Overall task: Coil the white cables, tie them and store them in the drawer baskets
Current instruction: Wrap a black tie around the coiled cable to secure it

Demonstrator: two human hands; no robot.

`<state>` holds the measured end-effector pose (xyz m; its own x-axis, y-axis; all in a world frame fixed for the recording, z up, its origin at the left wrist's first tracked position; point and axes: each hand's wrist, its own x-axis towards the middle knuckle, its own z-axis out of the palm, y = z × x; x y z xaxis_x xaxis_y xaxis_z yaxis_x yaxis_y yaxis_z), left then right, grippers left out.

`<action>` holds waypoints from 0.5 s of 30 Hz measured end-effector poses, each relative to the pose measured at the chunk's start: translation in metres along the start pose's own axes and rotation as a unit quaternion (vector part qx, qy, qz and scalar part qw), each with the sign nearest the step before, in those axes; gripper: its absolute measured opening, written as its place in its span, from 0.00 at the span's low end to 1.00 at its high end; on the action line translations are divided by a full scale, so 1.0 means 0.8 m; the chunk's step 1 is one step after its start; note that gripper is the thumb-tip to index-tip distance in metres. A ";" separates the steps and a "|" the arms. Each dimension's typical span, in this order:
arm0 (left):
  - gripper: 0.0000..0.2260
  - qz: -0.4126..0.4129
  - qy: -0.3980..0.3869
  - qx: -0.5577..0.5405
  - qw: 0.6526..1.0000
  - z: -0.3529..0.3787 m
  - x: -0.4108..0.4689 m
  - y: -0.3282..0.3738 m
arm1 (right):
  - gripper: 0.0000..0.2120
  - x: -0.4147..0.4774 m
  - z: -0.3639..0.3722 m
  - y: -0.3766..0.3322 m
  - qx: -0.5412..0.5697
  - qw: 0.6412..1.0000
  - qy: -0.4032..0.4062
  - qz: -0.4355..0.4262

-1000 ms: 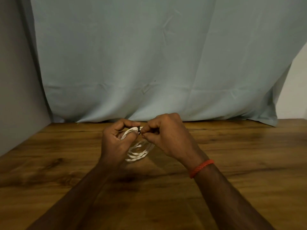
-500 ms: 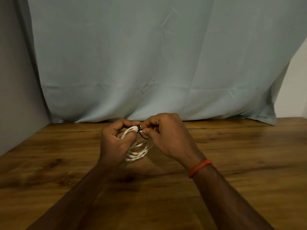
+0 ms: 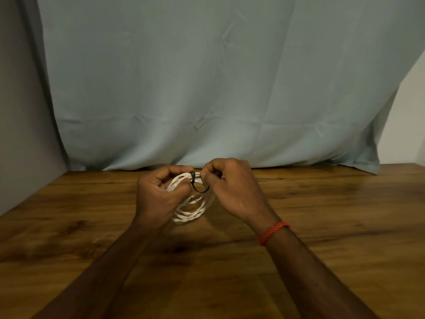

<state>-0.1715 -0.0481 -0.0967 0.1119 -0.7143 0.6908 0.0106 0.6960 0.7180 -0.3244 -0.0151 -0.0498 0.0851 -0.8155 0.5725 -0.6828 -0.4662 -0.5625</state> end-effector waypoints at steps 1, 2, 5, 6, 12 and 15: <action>0.10 0.005 -0.007 0.003 1.000 -0.001 0.000 0.000 | 0.08 0.000 0.000 0.000 -0.001 1.000 -0.006 0.002; 0.11 0.010 -0.015 0.003 1.000 -0.001 0.000 0.001 | 0.08 0.001 0.000 0.001 -0.003 1.000 -0.014 0.005; 0.15 0.027 -0.031 0.015 0.999 -0.003 0.001 0.003 | 0.08 0.001 0.000 0.003 -0.010 1.000 -0.020 0.000; 0.14 0.031 -0.031 0.015 0.999 -0.003 0.001 0.003 | 0.07 0.001 0.000 0.003 -0.011 1.000 -0.013 -0.008; 0.10 0.015 -0.019 -0.005 1.000 -0.006 0.004 0.005 | 0.05 -0.002 0.001 0.003 -0.073 0.993 0.033 -0.088; 0.13 0.013 -0.024 -0.004 1.000 -0.007 0.005 0.004 | 0.05 -0.003 0.004 0.003 -0.126 0.981 0.060 -0.134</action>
<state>-0.1655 -0.0479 -0.0920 0.0644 -0.6986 0.7127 0.0169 0.7148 0.6991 -0.3242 -0.0149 -0.0544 0.2101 -0.6224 0.7539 -0.8072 -0.5456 -0.2255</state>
